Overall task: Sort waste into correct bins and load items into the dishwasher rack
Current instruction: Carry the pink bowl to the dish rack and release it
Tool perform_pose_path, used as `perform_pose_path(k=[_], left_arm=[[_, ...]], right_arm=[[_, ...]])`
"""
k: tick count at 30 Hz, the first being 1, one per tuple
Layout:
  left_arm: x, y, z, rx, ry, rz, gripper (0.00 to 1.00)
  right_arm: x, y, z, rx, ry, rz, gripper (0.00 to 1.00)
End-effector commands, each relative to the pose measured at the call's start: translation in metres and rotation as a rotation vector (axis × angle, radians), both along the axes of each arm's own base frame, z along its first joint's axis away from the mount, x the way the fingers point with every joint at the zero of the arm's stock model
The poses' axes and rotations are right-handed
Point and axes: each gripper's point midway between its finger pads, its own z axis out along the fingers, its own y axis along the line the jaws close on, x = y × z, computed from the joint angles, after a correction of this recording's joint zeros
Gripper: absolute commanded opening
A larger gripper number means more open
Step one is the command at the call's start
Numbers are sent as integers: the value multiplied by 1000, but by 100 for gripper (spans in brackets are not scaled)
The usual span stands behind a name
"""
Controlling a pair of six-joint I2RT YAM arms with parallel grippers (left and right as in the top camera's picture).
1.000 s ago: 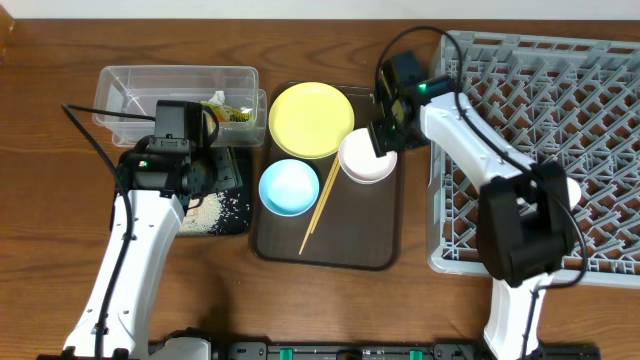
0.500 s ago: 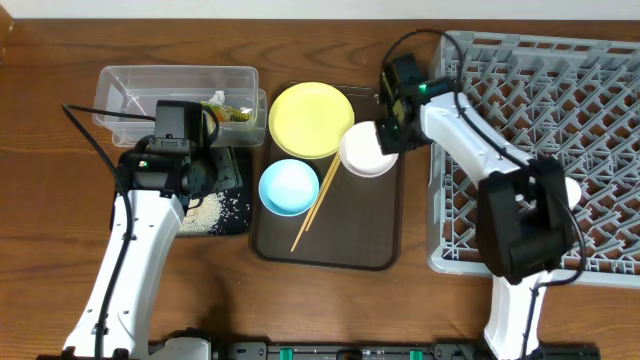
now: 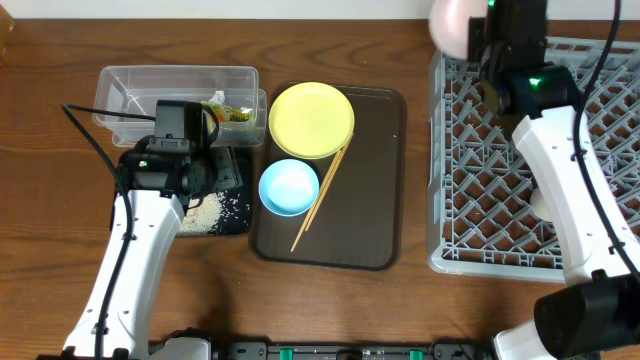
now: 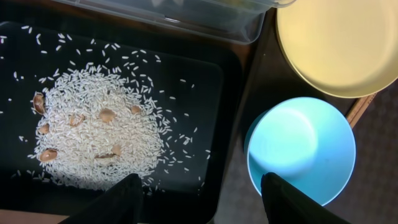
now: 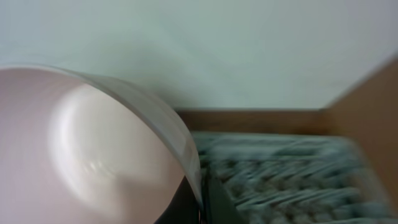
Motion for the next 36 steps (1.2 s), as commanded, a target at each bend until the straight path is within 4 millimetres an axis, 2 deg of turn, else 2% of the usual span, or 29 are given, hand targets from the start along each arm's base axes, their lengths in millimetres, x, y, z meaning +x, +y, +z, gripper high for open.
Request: perform_pose_path(k=[1,3,5,10,16,20,28,31,36], left_arm=[[3,3,4,15,-17,-5,64],[3,3,4,15,-17,-5,64],[2,3,4,16,-17,-5,64],[2,3,4,15,-16,-4,64],[2,3,4,15,-16,-5,64],[2,3,4,16,-14,-5,64],[2,3,4,15,-15,-4,64],[2,3,4,15,-15,-4,64],[2,3,4,16,-15,-5,64]], right_arm=[[-6,-57,2,-241,26,-270,1],[-5,-74,1,-275,2,-376,1],[-1,-85,-11,-300,12,-435,1],[12,-90,-55,-354,97,-470,1],[27,-87,-114,-400,207,-452,1],[32,-78,-141,-422,255,-426,1],[44,-33,-165,-351,278,-265,1],[41,-23,-172,-328,290,-246,1],[29,-20,-183,-311,337,-259,1]])
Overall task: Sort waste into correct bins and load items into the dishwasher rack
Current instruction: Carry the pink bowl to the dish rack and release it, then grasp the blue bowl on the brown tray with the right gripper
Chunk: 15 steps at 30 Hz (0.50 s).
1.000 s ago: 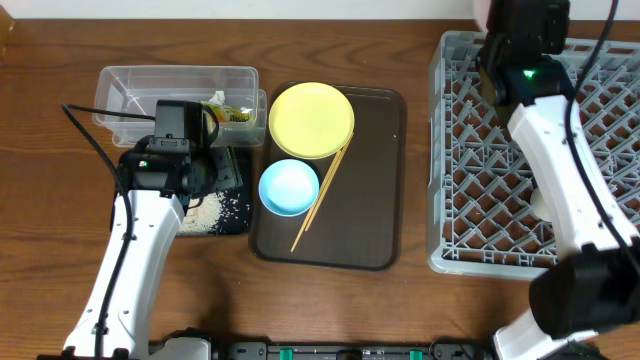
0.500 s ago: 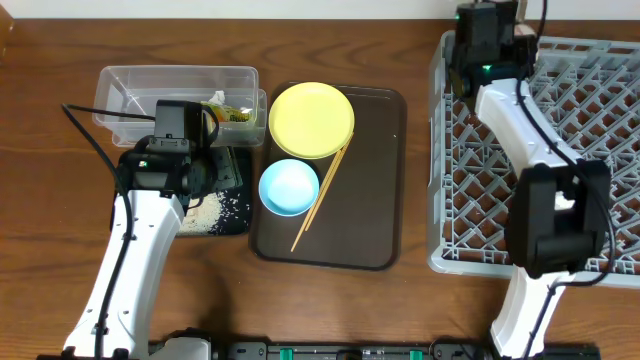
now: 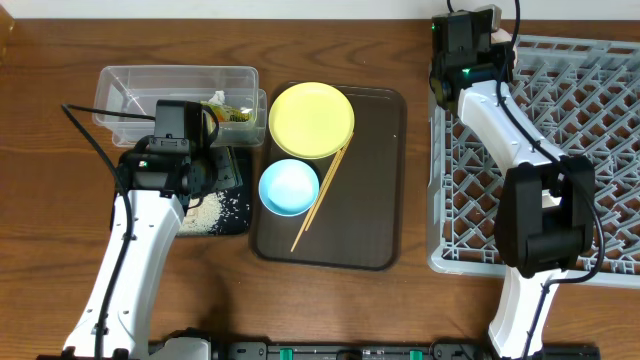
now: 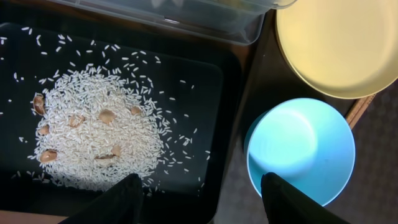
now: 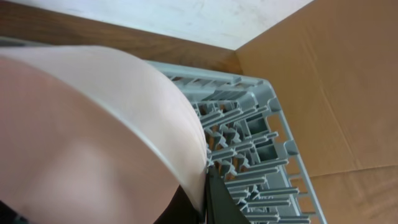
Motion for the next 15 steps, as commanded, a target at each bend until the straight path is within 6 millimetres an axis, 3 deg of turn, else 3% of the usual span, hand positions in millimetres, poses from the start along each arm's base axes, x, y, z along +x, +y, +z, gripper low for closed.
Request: perform_pose_path(k=[1,6,11,13,15], left_arm=[[2,3,4,16,-13,-5,64],[2,3,4,16,-14,-5,64],[2,3,4,16,-13,-5,64],[2,3,4,16,-13,-4,64],[1,3,4,16,-10,-5,64]], right_arm=[[-5,27,-26,84,58,60,1],[-32,41,-43,104,161,41,2],[-48,68,-56,307,158,34,19],[-53,78,-55,390,163,44,31],[-58,85,-49,449,179,71,35]])
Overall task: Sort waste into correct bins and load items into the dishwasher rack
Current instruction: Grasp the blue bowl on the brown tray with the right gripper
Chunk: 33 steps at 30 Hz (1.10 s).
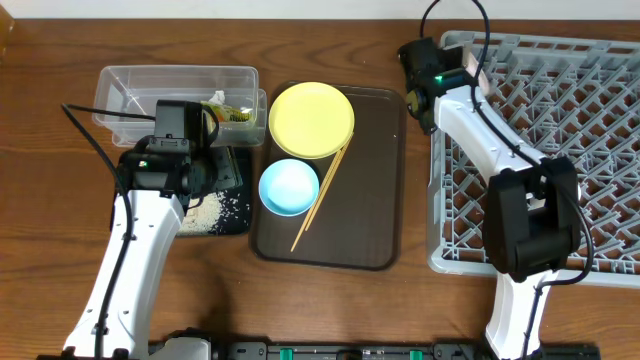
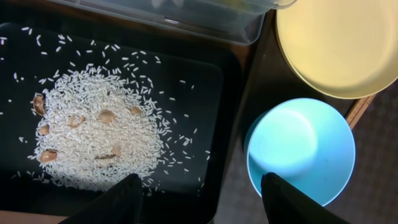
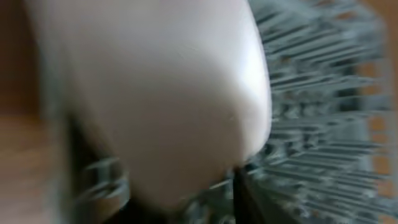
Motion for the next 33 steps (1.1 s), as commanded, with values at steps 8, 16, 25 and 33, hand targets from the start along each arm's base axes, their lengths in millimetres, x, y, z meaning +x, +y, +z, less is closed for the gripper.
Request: perform_pose_path(k=[8,16,25,33], left_arm=[[1,3,4,16,-10,-4,64],[-10,36,1,96,24,255,64],[-24,63,-3,97,75,392,64],[-32,83,-5,96,94,461,64]], right_arm=[[-15,34,80,294,-138,75,74],[-38,151,80,813,30,447,74],[-83,232,31,874,259,577,69],[-125,280,-30,845,442,575,57]])
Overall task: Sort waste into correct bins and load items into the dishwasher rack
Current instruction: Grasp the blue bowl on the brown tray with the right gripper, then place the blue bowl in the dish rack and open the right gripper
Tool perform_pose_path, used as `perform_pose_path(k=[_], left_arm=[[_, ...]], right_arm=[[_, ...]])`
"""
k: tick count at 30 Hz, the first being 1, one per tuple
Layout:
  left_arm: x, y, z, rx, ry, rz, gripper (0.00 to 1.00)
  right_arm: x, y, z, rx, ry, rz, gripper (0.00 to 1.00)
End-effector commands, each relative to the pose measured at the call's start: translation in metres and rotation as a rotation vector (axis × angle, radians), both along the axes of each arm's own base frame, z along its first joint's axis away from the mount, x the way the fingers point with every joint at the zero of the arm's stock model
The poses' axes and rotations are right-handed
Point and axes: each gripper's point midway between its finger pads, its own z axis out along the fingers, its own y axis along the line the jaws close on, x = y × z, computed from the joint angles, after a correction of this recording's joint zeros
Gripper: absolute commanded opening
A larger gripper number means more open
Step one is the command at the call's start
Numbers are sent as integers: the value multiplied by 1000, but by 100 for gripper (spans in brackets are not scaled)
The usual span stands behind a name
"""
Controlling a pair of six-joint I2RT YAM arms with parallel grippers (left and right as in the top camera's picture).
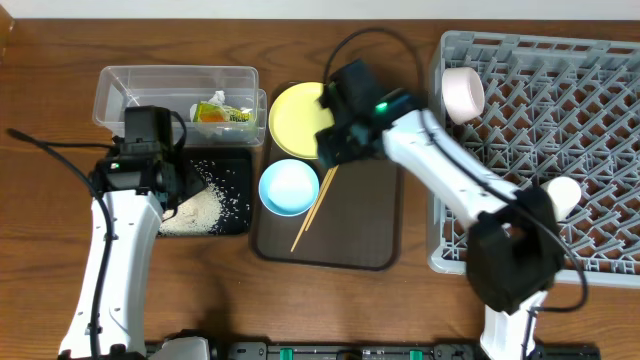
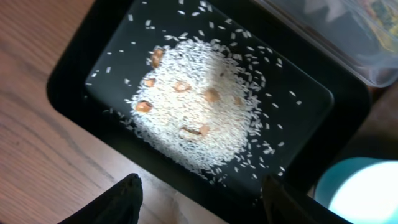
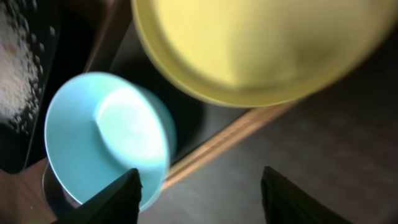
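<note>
A pink cup (image 1: pixel 463 90) lies in the back-left corner of the grey dishwasher rack (image 1: pixel 590 250). On the brown tray (image 1: pixel 370 230) are a yellow plate (image 3: pixel 261 43), a blue bowl (image 3: pixel 106 143) and wooden chopsticks (image 3: pixel 230 140). My right gripper (image 3: pixel 199 196) hangs open over that tray, between bowl and plate, holding nothing. My left gripper (image 2: pixel 202 199) is open above the near edge of a black tray (image 2: pixel 74 81) holding a rice pile (image 2: pixel 199 106) with brown bits. Neither gripper touches anything.
Clear plastic bins (image 1: pixel 175 85) stand behind the black tray, one holding a green-yellow wrapper (image 1: pixel 220 113). A pale rounded item (image 1: pixel 563 190) sits at the rack's right side. Bare wooden table (image 1: pixel 60 230) lies left of the black tray.
The pink cup has left my right gripper and lies in the rack; that gripper is now open over the brown tray. My left arm has shifted left over the black tray's near edge.
My right gripper first held the pink cup high above the rack's back-left corner, then lower at that corner at the following two moments. Now the cup rests in the rack and the gripper is open over the tray. My left gripper stayed open over the rice, then shifted left.
</note>
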Motion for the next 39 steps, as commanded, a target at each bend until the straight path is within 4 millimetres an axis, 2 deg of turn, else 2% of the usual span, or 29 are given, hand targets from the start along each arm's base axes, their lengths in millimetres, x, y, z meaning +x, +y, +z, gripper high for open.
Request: perform_pose_path(k=[1,2,4,7,8,10,11,15,19,23,25,26,29,31,34,39], left_arm=[[-1,7,4,13,-7,33,64],[-1,7,4,14,-7,33,64],[-1,7,4,14,-7,33,64],[-1,7,4,14,-7,33,64],[-1,7,4,14,-7,33,64],[-1,7,4,14,-7,33,64],[-1,7,4,14,-7,33,64],[-1,7,4,13,-7,33,64],[-1,7,4,13,-7,33,64],[-1,7,4,14,-7,33,65],[-1,7,4,14,-7,33,65],[-1,7,4,14,-7,33,65],[-1,7,4,14,-8,33,65],[-1,7,4,14,-8,33,65],[-1,7,4,14,-8,33,65],[-1,7,4,14,-8,33,65]], right_arm=[[-16,16,-25,-13,78,-5,56],[-20,20,-33,-22,97,-7,54],[-28,25,-47,-41,129,-5,45],[-34,31,-58,-53,143,-3,33],[-33,32,-59,-51,141,-3,27],[-29,33,-58,-47,124,-7,8],[-27,32,-58,-50,116,-11,1],[-11,23,-45,-44,79,-43,1],[21,-3,-3,-25,-30,-104,1],[57,-58,60,-45,-215,-223,1],[76,-99,92,-104,-330,-332,1],[87,-131,112,-163,-413,-419,1],[104,-203,159,-329,-600,-587,1],[109,-240,182,-455,-690,-608,2],[112,-297,206,-658,-767,-705,1],[104,-378,225,-964,-802,-934,1]])
